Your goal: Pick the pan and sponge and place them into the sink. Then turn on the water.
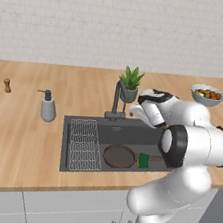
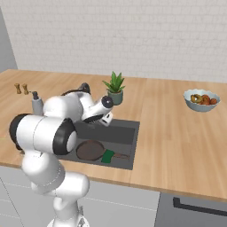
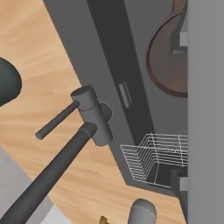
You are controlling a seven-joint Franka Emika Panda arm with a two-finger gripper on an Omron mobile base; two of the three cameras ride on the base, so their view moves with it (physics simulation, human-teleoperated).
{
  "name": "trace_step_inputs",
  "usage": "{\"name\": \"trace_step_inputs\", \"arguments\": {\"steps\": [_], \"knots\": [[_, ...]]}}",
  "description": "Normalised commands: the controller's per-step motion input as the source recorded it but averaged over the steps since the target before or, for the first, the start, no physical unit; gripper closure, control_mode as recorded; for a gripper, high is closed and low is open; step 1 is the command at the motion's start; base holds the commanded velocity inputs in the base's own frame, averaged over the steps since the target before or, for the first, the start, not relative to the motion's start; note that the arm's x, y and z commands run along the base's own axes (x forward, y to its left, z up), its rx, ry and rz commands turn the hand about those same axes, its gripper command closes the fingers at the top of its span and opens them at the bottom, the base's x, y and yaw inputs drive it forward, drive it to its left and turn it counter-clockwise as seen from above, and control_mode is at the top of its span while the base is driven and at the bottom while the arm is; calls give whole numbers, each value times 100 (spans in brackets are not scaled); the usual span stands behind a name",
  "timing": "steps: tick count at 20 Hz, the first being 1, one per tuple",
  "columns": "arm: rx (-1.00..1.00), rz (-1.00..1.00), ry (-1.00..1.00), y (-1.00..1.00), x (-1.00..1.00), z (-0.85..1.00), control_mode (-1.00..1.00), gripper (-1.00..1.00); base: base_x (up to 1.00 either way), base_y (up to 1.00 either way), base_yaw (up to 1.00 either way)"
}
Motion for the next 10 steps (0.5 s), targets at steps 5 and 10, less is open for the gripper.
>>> {"name": "trace_step_inputs", "arguments": {"steps": [5,10], "knots": [[2,0,0,14,40,0,-100,-100,0,0,0],[11,0,0,2,44,0,-100,-100,0,0,0]]}}
